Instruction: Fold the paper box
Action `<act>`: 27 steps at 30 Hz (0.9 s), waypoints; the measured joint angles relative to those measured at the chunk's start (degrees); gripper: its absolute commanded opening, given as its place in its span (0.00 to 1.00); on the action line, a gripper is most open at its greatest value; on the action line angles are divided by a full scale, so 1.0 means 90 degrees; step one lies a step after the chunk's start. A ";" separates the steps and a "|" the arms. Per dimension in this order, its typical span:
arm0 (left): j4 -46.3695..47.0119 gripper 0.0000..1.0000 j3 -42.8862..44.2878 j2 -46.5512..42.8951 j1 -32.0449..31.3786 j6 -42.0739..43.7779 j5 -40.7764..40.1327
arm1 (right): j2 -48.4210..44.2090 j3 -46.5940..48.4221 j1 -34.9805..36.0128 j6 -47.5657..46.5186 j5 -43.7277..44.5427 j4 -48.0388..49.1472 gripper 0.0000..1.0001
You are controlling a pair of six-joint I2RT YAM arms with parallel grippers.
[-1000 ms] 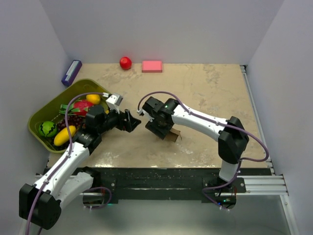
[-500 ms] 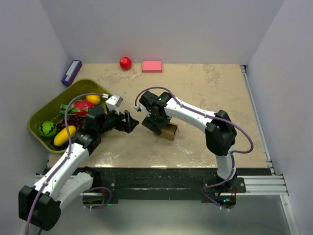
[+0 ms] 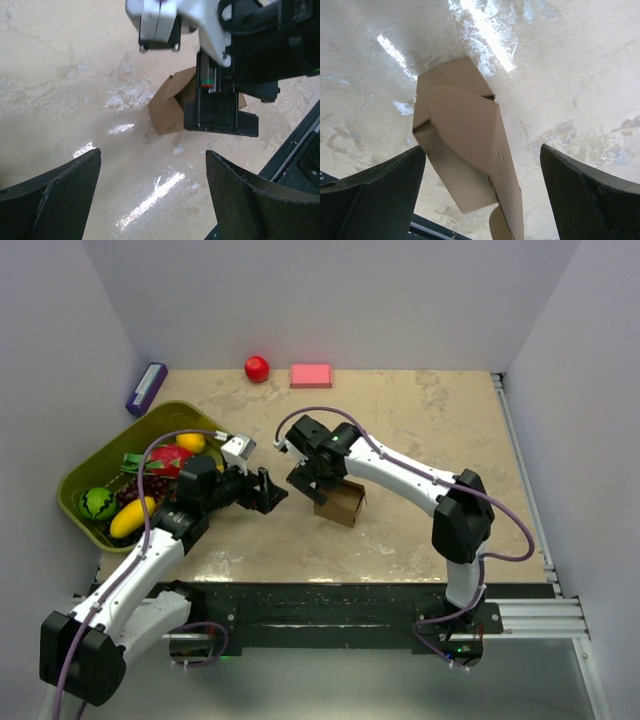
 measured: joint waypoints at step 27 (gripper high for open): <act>0.0639 0.69 0.1613 0.2703 -0.1316 0.1054 -0.0466 | -0.4607 -0.3927 -0.0046 0.3825 0.0908 0.1523 0.64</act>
